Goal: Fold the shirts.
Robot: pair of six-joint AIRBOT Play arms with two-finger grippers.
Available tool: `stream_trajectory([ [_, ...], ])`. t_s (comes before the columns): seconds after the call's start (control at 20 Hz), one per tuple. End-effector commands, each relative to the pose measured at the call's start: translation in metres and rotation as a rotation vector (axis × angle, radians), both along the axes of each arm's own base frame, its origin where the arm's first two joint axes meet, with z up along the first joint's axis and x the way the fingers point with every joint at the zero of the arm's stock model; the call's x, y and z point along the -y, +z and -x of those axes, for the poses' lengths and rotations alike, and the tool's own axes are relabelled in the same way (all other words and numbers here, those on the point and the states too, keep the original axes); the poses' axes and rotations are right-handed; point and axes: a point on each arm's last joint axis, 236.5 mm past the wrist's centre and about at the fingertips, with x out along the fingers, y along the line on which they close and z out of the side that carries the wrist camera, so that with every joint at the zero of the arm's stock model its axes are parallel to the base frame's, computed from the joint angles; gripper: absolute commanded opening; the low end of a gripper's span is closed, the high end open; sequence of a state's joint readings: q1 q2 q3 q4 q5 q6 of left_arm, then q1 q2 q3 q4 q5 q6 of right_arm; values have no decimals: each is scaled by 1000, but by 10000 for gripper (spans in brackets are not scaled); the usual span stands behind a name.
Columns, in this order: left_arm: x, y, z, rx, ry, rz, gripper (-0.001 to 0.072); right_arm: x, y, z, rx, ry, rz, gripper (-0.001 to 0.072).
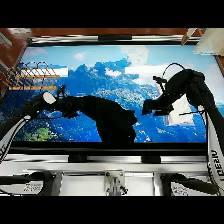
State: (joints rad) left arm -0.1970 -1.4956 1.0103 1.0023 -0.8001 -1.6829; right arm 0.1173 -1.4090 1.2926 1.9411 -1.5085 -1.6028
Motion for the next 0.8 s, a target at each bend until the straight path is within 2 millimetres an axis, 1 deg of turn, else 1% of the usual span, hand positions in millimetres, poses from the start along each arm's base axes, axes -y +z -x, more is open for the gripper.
stream_trajectory([
  [0.0,19,-8,-29,66,49,31,645,-19,-6,9,-25,16,-93,687],
  [0.05,22,-9,-32,71,49,32,624,-22,-14,14,-41,16,-106,687],
  [0.1,24,-10,-35,74,47,32,553,-21,-23,18,-54,10,-103,687],
  [0.15,24,-10,-36,74,47,32,436,-20,-33,22,-63,6,-99,687],
  [0.2,24,-9,-37,77,47,32,289,-20,-40,25,-67,-1,-102,687],
  [0.25,24,-6,-39,86,44,33,111,-25,-45,25,-64,-14,-123,687],
  [0.3,25,-2,-42,103,31,31,43,-33,-46,23,-51,-21,-150,687],
  [0.35,26,4,-45,124,18,30,35,-40,-49,20,-30,-19,-156,686],
  [0.4,26,11,-47,139,14,33,35,-51,-52,20,-10,10,-156,687],
  [0.6,26,44,-55,223,-7,34,35,-101,-66,16,82,91,-155,685],
  [0.7,25,63,-57,268,-15,30,35,-116,-73,12,110,77,-148,654],
  [0.75,25,73,-58,290,-15,34,34,-120,-74,11,117,75,-145,376],
])
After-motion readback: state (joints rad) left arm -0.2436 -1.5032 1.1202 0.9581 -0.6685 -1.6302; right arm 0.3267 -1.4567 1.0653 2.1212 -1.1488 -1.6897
